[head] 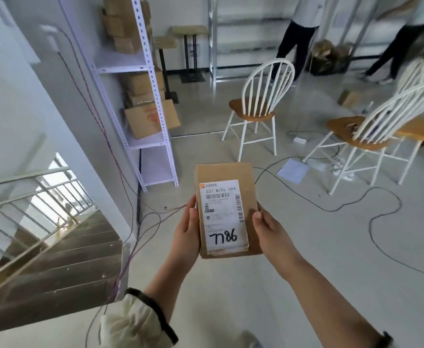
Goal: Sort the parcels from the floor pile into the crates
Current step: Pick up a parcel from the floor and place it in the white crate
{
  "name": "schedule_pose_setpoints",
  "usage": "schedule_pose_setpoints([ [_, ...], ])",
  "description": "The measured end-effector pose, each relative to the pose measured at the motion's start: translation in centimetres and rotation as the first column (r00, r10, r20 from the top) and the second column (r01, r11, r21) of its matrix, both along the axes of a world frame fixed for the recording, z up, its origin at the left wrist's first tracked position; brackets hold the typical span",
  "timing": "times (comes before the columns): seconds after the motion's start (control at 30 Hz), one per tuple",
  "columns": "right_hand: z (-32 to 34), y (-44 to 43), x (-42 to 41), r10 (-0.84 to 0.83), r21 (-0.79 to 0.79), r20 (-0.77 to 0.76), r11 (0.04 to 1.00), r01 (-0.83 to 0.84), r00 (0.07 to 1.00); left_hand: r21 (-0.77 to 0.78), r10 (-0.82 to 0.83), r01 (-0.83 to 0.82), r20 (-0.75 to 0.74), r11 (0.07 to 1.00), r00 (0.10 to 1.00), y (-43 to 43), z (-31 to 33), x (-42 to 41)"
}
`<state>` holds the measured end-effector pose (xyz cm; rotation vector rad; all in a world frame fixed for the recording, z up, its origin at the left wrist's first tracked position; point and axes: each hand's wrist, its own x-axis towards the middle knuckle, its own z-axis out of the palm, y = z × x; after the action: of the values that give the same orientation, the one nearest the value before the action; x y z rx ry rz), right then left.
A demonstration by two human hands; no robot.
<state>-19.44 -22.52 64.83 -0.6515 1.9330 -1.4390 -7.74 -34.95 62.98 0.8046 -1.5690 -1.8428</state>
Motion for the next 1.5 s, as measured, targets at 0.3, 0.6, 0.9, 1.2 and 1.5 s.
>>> schedule_pose_setpoints([
  [0.3, 4.6, 10.6, 0.6, -0.127, -0.204, 0.076, 0.969, 0.140, 0.989, -0.203, -0.164, 0.160, -0.002, 0.966, 0.987, 6.8, 5.5, -2.7],
  [0.6, 9.4, 38.8, -0.4, -0.531, -0.252, -0.005, 0.821, 0.513, 0.847, -0.189, -0.581, 0.565, -0.039, 0.803, 0.813, 31.4, 9.8, -14.3],
  [0.9, 11.0, 68.5, 8.2, -0.927, -0.258, -0.014, 0.364, 0.895, 0.374, -0.294, -0.927, 0.885, -0.013, 0.362, 0.375, 65.5, 11.7, -16.5],
  [1.2, 10.9, 81.5, 18.5, -0.978, -0.316, 0.114, -0.202, 0.927, -0.174, -0.309, -0.979, 0.929, 0.029, -0.202, -0.203, 87.4, 13.1, -12.3],
  [1.5, 10.6, 84.9, 27.7, -0.662, -0.185, 0.216, -0.750, 0.635, -0.718, -0.244, -0.657, 0.626, 0.070, -0.741, -0.750, 101.6, 12.0, -4.1],
])
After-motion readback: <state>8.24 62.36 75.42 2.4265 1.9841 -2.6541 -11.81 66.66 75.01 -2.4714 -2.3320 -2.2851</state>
